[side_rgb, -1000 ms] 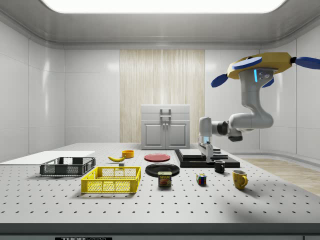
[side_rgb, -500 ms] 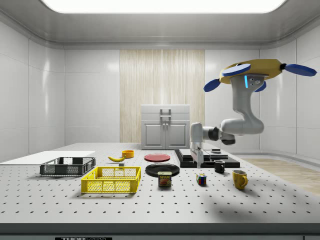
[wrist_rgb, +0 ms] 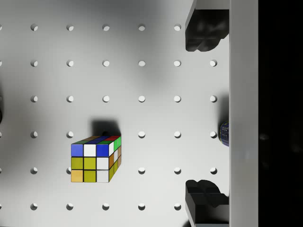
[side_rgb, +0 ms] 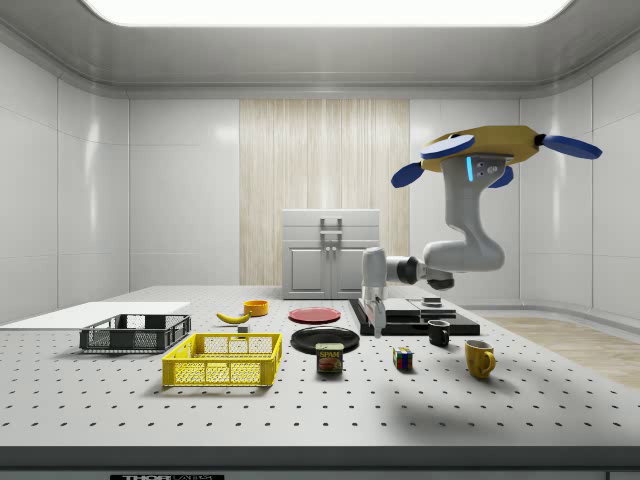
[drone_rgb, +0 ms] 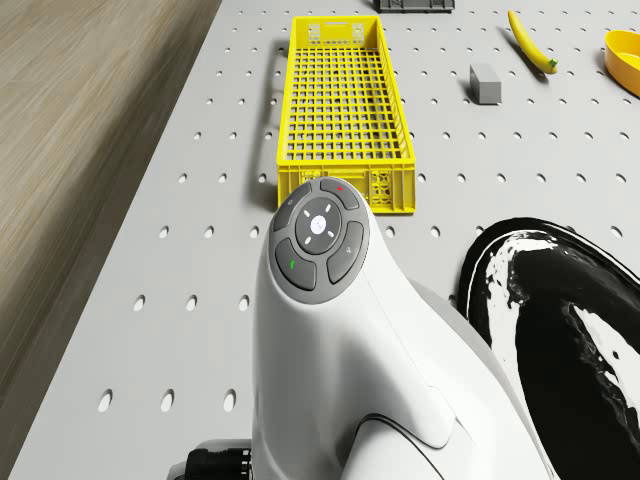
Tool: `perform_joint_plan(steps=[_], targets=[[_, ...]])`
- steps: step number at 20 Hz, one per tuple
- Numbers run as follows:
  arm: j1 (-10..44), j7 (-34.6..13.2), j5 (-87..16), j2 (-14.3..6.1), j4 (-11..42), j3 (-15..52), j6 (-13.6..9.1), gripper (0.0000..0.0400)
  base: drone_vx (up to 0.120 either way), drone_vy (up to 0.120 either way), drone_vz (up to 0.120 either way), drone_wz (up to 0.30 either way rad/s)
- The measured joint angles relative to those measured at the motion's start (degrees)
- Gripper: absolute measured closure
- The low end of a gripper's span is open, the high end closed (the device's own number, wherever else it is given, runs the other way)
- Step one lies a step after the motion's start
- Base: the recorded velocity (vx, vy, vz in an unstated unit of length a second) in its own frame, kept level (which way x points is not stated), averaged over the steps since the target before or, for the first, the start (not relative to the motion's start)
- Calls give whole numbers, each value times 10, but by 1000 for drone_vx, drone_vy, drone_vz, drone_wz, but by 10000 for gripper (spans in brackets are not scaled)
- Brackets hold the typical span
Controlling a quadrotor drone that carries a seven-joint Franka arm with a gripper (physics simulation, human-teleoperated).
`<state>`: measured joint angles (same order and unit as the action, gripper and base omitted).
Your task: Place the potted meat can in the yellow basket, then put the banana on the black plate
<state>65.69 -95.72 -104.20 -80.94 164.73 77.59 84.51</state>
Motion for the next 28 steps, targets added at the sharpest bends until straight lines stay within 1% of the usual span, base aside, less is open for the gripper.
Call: perform_joint_plan(steps=[6, 24, 28], targets=[[2, -2, 4, -8, 0, 2, 8, 0, 120, -100, -113, 0], [7, -6, 13, -30, -1, 5, 28, 0, 120, -7, 0, 0], [8, -6, 10, -35, -2, 1, 34, 0, 20, 0, 0, 0]])
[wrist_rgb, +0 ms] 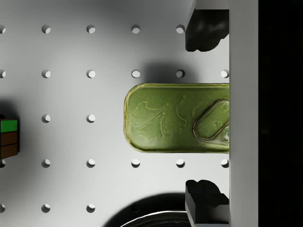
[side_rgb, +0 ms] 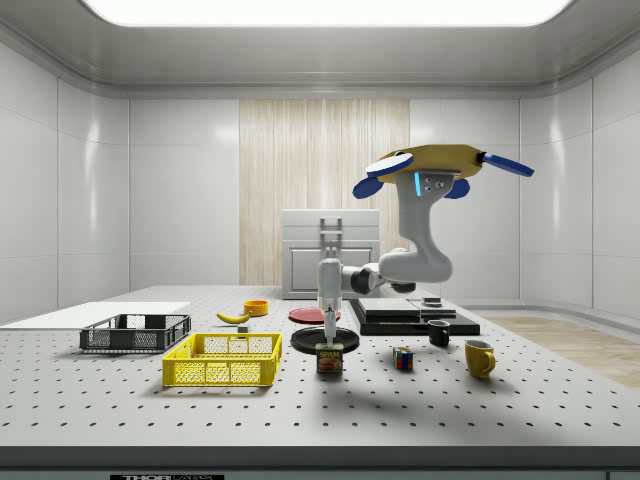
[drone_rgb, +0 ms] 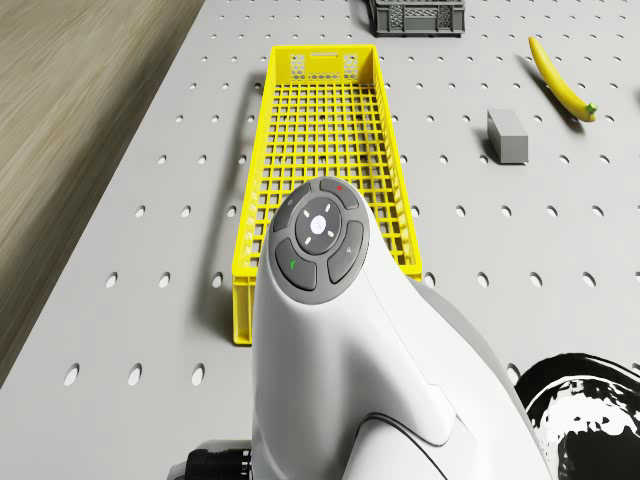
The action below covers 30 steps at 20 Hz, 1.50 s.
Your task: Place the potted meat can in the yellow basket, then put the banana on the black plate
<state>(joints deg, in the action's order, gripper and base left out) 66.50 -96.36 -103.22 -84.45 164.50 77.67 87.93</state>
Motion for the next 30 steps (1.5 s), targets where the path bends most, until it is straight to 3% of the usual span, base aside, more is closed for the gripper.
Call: perform_joint_plan(steps=[13, 18, 30], targets=[[8, 1, -60, -12, -15, -66, 33, 0, 0, 0, 0, 0], [9, 1, -65, -13, -17, -71, 36, 92, 0, 0, 0, 0], [8, 10, -67, -12, -16, -71, 33, 109, 0, 0, 0, 0]])
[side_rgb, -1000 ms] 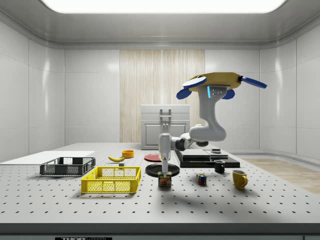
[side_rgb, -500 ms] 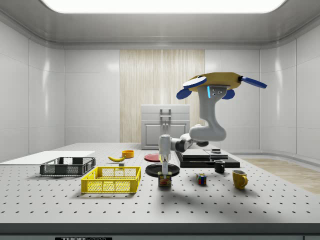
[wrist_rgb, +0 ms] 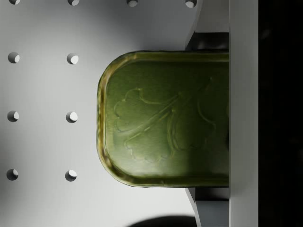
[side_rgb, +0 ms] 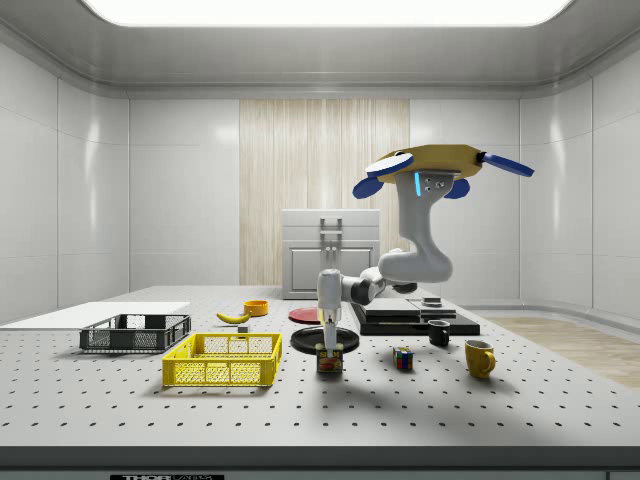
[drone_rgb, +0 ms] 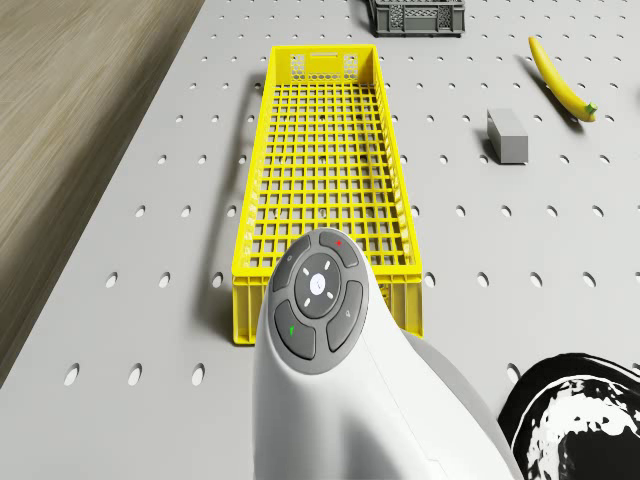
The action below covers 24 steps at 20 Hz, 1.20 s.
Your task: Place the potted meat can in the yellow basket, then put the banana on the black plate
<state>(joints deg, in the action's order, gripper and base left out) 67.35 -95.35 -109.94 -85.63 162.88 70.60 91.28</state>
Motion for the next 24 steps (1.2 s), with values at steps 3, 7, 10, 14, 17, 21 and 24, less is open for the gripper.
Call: perform_joint_plan(steps=[3, 7, 10, 14, 17, 21, 24], targets=[[-2, -4, 15, 1, 4, 16, -7, 108, 0, 0, 0, 0], [-5, -8, 41, 2, 11, 44, -18, 108, 0, 0, 110, 0], [-5, -10, 54, 2, 14, 58, -22, 108, 0, 0, 120, 0], [-5, -12, 63, 0, 15, 67, -24, 108, 0, 0, 120, 0], [-5, -13, 67, -1, 16, 71, -23, 108, 120, 0, 80, 0], [-4, -13, 70, -3, 16, 73, -22, 109, 120, 0, 0, 0], [-4, -14, 71, -5, 16, 74, -21, 109, 120, 0, 0, 0]])
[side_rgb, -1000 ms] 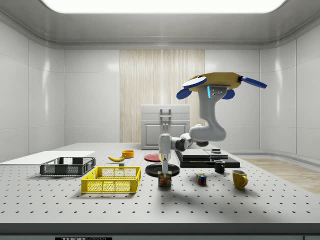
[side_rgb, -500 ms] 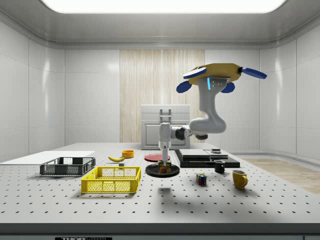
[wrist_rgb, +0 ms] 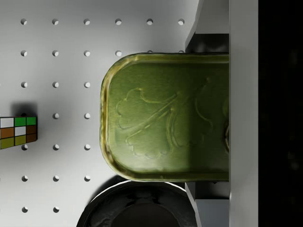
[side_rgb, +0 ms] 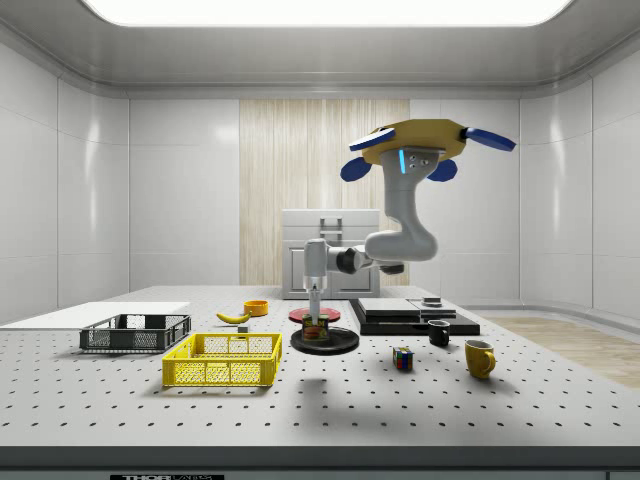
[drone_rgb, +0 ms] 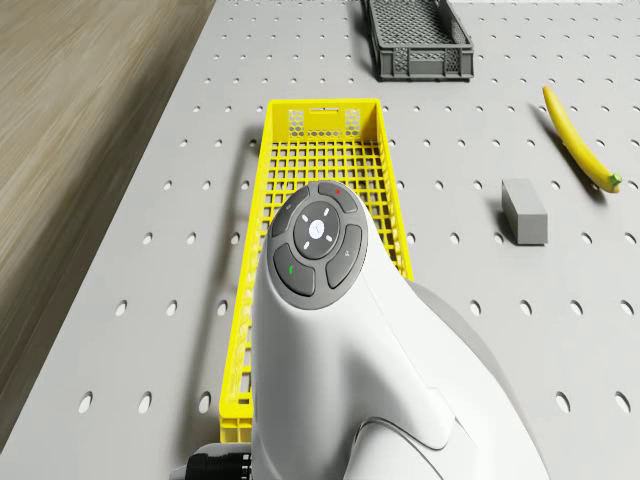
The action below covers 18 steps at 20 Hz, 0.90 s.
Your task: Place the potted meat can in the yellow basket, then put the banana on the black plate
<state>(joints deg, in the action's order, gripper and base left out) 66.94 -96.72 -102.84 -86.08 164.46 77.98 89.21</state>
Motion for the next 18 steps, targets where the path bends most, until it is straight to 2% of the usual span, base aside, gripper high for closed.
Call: perform_joint_plan(steps=[18], targets=[[2, -2, 4, -8, 0, 2, 8, 109, 120, 0, 0, 0]])
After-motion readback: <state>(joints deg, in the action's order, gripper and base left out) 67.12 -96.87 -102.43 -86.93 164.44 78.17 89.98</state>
